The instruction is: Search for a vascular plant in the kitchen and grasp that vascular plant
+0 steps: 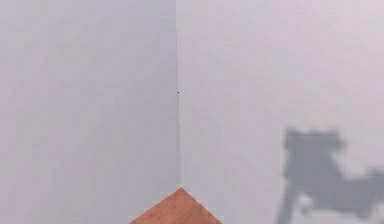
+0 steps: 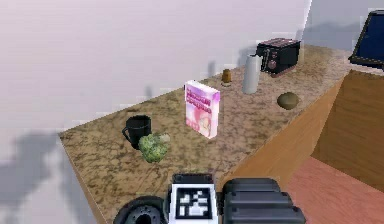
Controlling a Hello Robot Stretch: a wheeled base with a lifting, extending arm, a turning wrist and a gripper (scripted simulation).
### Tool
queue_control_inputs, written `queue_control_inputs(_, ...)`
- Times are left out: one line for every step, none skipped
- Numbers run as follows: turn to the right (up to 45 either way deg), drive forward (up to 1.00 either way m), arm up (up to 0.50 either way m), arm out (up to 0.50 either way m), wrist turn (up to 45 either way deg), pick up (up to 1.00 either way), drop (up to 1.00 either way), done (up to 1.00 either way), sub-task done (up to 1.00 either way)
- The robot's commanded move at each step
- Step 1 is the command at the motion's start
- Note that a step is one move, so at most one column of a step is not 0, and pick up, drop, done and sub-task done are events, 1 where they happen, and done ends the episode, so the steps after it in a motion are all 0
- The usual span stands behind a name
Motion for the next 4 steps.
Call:
queue_control_inputs(0.0,0.0,0.0,0.2,0.0,0.0,0.0,0.0,0.0)
queue_control_inputs(0.0,0.0,0.0,0.0,45.0,0.0,0.0,0.0,0.0)
queue_control_inputs(0.0,0.0,0.0,0.0,45.0,0.0,0.0,0.0,0.0)
queue_control_inputs(0.0,0.0,0.0,0.0,45.0,0.0,0.0,0.0,0.0)
